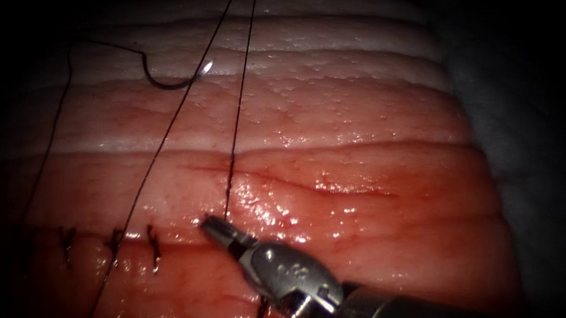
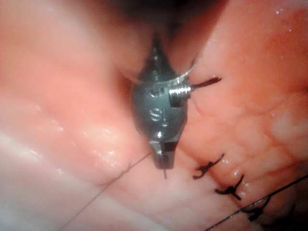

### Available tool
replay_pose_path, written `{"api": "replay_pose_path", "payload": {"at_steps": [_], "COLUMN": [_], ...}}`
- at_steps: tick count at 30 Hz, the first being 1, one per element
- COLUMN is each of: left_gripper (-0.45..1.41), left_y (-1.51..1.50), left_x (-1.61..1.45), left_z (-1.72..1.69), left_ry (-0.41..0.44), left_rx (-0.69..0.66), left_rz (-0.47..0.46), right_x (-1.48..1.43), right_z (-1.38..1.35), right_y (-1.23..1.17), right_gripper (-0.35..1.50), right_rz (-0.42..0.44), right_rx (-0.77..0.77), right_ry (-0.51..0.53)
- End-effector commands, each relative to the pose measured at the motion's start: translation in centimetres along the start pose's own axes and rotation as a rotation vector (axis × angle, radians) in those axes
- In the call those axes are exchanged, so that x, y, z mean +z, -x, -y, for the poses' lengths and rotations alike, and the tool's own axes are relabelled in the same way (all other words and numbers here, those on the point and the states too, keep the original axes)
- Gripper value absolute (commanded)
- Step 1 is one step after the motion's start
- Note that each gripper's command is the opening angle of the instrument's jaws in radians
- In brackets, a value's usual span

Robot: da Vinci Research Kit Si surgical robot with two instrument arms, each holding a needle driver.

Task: Wound Closure
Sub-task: Pull down on tail with right end-effector while pulling up on long end with left gripper, then wrap suture once clockwise around right jaws

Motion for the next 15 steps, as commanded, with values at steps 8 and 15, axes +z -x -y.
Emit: {"api": "replay_pose_path", "payload": {"at_steps": [8,15], "left_gripper": [-0.45,-0.45], "left_y": [-0.03,-0.47], "left_x": [-0.01,-0.49], "left_z": [-0.19,-0.83], "left_ry": [0.07,0.344], "left_rx": [-0.086,-0.276], "left_rz": [-0.082,-0.161], "right_x": [0.13,0.04], "right_z": [-0.08,-0.28], "right_y": [-0.03,-0.26], "right_gripper": [0.15,1.2], "right_rz": [-0.043,-0.128], "right_rx": [-0.049,-0.186], "right_ry": [-0.05,-0.054]}}
